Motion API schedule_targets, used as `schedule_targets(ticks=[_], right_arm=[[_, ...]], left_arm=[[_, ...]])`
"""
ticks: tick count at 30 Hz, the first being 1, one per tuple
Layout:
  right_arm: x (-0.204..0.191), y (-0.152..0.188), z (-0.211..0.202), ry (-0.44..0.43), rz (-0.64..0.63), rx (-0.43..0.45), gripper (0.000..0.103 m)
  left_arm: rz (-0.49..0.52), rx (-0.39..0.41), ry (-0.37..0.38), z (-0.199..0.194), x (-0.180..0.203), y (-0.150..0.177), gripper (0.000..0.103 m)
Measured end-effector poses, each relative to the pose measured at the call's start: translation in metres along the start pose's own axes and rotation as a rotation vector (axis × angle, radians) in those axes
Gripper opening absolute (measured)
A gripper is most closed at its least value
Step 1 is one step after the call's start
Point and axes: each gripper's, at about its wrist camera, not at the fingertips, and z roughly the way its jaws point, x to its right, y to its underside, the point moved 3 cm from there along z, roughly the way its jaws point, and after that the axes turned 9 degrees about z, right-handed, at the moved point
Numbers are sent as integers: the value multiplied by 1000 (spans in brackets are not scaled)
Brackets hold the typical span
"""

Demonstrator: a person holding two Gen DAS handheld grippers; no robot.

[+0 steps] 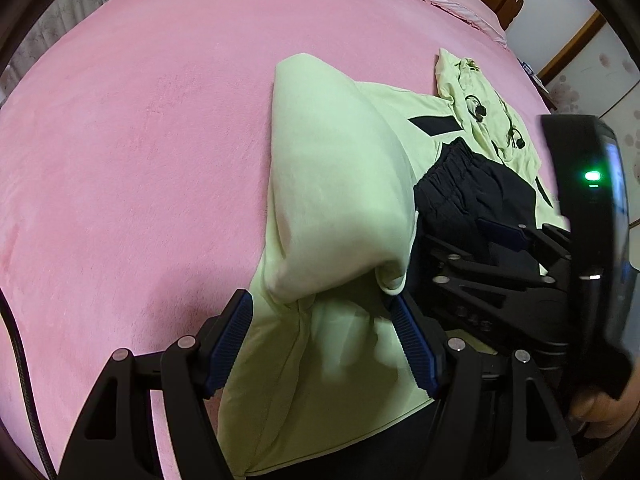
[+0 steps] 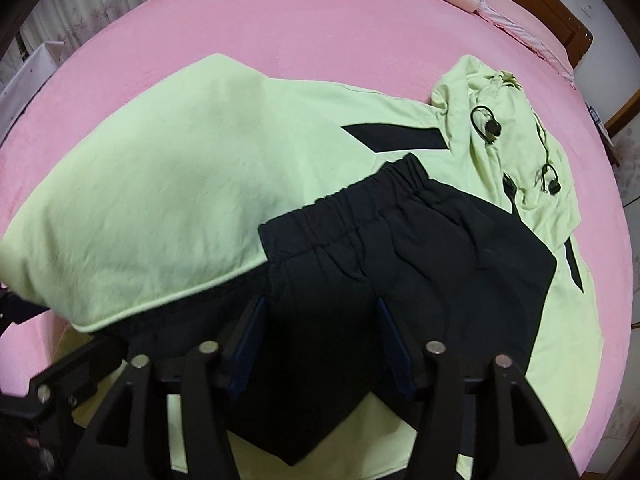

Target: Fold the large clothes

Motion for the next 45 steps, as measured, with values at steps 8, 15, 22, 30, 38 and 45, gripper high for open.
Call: schedule_targets(ticks=[8,15,22,30,38,45], right_arm=[[20,-4,-5,-30,71,38,6],[108,-12,-91,-114,289,314,5],[179,30,-81,-51,439,334,5],[244,91,-25,-31,691,156,14],[279,111,-56,-206,823,179,46],[320,81,-35,-211,859,163,55]], left_arm=[[6,2,-38,8,6,-1,70],[-19,21,30,19,17,-8,76],[83,51,11,19,59,-11,92],[181,18,-81,25,53,4,92],[75,20,91,3,29,-7,92],[50,96,163,-26,22,-36,92]])
